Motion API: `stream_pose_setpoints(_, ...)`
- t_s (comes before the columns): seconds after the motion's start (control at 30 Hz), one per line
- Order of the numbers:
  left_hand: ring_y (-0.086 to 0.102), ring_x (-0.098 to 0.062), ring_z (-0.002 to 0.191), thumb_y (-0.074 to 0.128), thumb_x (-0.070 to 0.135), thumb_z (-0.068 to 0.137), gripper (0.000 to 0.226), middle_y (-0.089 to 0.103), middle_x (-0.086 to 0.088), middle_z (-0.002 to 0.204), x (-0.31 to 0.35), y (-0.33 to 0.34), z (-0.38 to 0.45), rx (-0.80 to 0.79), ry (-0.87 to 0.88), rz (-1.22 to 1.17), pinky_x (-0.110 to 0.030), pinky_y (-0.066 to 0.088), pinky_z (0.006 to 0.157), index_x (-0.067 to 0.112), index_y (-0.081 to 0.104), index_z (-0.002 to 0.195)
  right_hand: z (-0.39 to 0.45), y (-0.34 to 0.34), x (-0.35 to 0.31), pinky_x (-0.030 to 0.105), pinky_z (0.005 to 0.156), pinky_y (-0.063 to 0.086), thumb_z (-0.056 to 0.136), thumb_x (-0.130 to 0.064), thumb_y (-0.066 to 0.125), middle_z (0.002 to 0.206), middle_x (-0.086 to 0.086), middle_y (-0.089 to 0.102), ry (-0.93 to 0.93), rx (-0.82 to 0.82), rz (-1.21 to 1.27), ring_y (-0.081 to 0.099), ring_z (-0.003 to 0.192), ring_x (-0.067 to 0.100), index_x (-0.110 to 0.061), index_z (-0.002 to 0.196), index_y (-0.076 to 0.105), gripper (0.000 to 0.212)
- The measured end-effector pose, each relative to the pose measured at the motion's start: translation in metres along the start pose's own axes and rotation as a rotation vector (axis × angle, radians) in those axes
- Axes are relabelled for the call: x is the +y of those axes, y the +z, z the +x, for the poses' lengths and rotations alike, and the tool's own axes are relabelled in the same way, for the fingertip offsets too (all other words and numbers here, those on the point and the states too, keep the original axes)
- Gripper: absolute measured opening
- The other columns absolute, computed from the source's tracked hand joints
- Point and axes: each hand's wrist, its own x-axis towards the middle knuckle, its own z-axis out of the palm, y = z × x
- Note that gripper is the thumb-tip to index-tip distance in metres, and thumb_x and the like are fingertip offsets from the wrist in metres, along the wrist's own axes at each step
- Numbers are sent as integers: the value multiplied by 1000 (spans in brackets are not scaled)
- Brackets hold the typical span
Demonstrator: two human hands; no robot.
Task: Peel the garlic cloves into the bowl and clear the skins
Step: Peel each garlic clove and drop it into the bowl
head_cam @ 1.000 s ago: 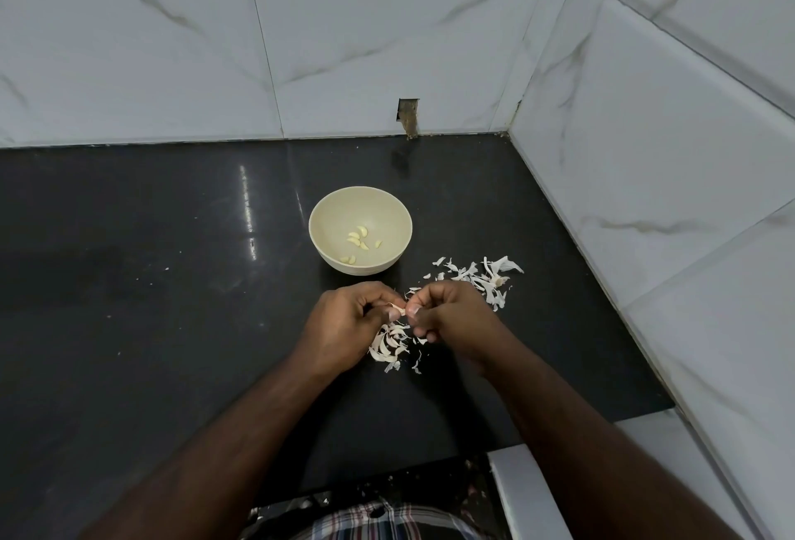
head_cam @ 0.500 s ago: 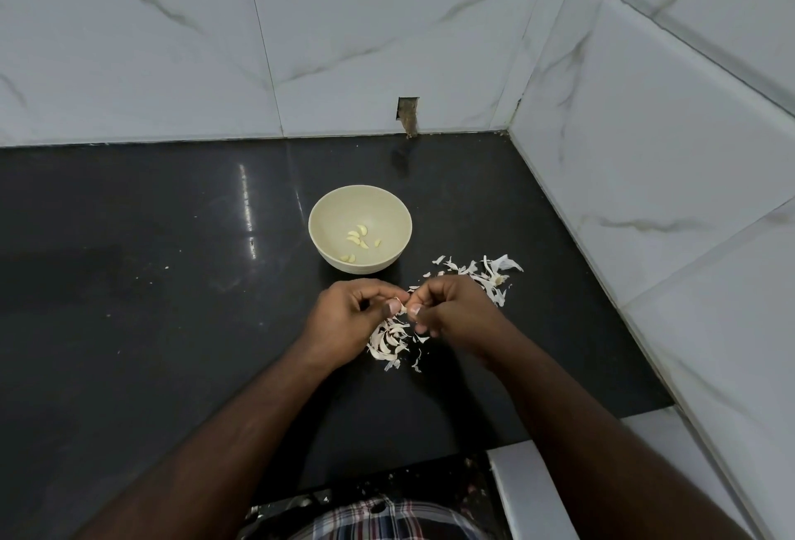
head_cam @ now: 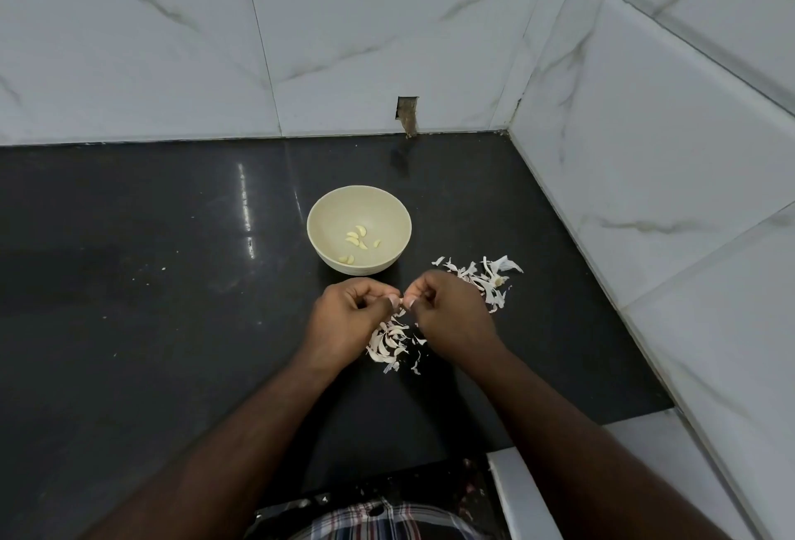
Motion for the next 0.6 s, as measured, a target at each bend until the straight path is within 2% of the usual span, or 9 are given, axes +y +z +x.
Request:
stream_pose_setpoints(0.07,63,-13,67,71,10,89,15,75,-9,77,4,0,1,-25,-52,-78,-31,51,67,20,78,82,-2,3,2,30,73,43,91,-13,61,82,-10,60,-157,44,-131,55,80,11,-19,85,65,9)
stream_pose_setpoints(0.13,62,-9,64,68,8,92,12,75,-5,76,7,-1,1,-39,-99,-133,-22,49,60,12,76,86,-3,7,8,31,70,41,91,-11,59,86,-5,58,-277,91,-220,55,83,15,-19,88,62,9)
stream_pose_setpoints(0.23,60,-6,62,65,7,95,10,74,-2,75,9,1,2,-50,-180,-232,-16,47,56,5,74,92,-2,13,15,28,63,34,87,-14,50,85,-3,56,-365,145,-329,54,78,19,-18,88,62,12)
stream_pose_setpoints(0.3,60,-6,63,67,5,93,8,73,-4,75,9,1,3,-47,-175,-269,-16,47,56,5,74,94,-1,14,15,28,63,35,87,-14,51,84,-2,57,-375,179,-319,54,76,19,-18,86,61,12)
stream_pose_setpoints(0.37,61,-7,63,70,3,90,8,73,-6,73,7,1,5,-6,-119,-217,-16,49,58,8,75,93,-1,14,13,28,65,39,89,-13,58,82,-5,59,-293,153,-217,56,76,15,-21,84,62,11)
stream_pose_setpoints(0.43,64,-7,64,73,7,88,12,73,-2,73,3,0,7,41,-39,-76,-18,51,63,17,78,92,1,10,9,22,64,42,90,-15,65,74,-9,63,-80,52,-19,57,69,7,-25,78,63,16)
stream_pose_setpoints(0.53,65,0,75,74,13,89,20,73,16,79,-5,0,8,60,104,114,-18,50,72,33,78,91,7,4,5,23,55,43,88,-3,62,64,0,65,272,-109,443,57,58,11,-14,77,66,16)
stream_pose_setpoints(0.6,67,-2,84,72,14,90,24,73,20,87,-9,-1,8,50,153,145,-23,51,78,38,77,91,9,0,5,23,49,42,86,6,58,69,8,65,391,-173,656,57,56,14,-7,80,65,16)
